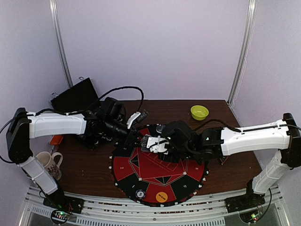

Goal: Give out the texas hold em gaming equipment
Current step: Pass from the left arm to the right

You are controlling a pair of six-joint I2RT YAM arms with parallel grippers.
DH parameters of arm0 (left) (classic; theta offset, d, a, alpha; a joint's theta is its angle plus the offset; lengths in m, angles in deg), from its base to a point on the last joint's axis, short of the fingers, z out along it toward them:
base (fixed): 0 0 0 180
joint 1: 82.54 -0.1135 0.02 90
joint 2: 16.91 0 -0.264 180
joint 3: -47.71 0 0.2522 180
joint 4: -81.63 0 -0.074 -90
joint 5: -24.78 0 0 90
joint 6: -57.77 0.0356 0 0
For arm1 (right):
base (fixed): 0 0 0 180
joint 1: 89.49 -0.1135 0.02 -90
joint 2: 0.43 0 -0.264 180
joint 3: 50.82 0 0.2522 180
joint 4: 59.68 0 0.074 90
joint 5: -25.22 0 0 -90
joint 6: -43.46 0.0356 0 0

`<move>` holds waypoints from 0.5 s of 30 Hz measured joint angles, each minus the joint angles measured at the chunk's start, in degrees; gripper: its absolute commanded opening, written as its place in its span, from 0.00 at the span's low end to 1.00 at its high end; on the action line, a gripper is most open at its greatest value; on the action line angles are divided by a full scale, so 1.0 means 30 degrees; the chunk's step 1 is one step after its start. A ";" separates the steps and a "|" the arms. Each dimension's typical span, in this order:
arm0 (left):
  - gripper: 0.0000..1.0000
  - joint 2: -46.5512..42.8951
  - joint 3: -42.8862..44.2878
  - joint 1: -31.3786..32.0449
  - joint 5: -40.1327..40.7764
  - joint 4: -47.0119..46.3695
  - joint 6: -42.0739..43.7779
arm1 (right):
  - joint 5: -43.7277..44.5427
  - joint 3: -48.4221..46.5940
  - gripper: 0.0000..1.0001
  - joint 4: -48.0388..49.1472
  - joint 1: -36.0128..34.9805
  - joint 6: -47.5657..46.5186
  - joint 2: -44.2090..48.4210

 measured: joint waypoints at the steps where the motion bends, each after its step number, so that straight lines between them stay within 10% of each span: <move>1: 0.41 -0.0066 0.0000 -0.0007 0.0073 0.0073 0.0058 | 0.0022 0.0000 0.50 0.0000 0.0000 0.0000 0.0000; 15: 0.63 -0.0357 0.0619 -0.0576 -0.0240 0.0678 -0.0058 | 0.0036 0.0007 0.48 0.0291 0.0080 0.0000 0.0000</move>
